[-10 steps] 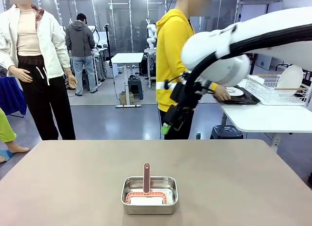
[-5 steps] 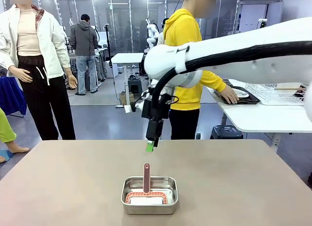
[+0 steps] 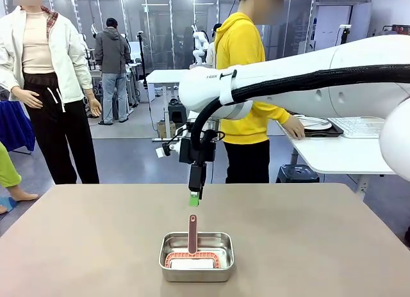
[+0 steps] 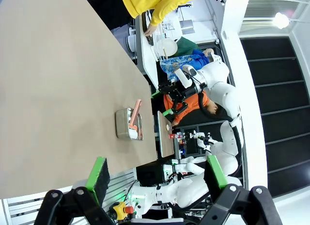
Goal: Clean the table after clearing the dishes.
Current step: When the right (or left) Handle tray is removed, use the right hand (or left hand) to clean the right (or left) side of the table with the Lint Roller.
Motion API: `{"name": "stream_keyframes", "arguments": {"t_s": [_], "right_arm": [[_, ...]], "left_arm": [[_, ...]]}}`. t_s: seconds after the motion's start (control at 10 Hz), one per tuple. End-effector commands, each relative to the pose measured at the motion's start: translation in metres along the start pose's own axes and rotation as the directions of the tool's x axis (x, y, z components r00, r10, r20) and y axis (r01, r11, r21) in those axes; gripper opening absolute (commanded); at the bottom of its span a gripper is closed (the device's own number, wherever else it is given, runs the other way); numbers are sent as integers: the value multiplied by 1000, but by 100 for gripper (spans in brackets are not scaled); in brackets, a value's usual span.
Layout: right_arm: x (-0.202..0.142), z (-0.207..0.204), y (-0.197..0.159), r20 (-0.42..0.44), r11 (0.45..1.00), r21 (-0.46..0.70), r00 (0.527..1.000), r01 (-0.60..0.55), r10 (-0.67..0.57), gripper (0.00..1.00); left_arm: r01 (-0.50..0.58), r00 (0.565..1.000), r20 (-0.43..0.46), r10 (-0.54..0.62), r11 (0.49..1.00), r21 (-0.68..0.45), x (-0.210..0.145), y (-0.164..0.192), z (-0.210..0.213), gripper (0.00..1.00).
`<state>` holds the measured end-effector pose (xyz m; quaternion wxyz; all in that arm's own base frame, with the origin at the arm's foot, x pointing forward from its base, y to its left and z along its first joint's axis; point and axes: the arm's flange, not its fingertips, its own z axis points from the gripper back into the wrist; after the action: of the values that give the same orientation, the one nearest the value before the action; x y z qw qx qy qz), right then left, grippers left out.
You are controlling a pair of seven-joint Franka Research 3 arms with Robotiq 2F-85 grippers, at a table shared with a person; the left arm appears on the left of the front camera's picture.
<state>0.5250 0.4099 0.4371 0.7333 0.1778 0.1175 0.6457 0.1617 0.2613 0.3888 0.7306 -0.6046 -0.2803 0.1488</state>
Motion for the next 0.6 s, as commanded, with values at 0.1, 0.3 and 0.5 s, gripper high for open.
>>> {"name": "stream_keyframes", "arguments": {"t_s": [0.1, 0.3, 0.5], "right_arm": [[0, 0, 4, 20, 1000, 14, 1000, 19, -19, 100], [-2, 2, -1, 5, 1000, -1, 1000, 4, -4, 100], [17, 1, -17, -87, 997, 15, 993, -82, 82, 100]], "left_arm": [[4, 1000, 8, -4, 1000, -14, 1, -2, 1, 100], [4, 1000, 8, -4, 1000, -14, 1, -2, 1, 100], [4, 1000, 8, -4, 1000, -14, 1, -2, 1, 100]]}}
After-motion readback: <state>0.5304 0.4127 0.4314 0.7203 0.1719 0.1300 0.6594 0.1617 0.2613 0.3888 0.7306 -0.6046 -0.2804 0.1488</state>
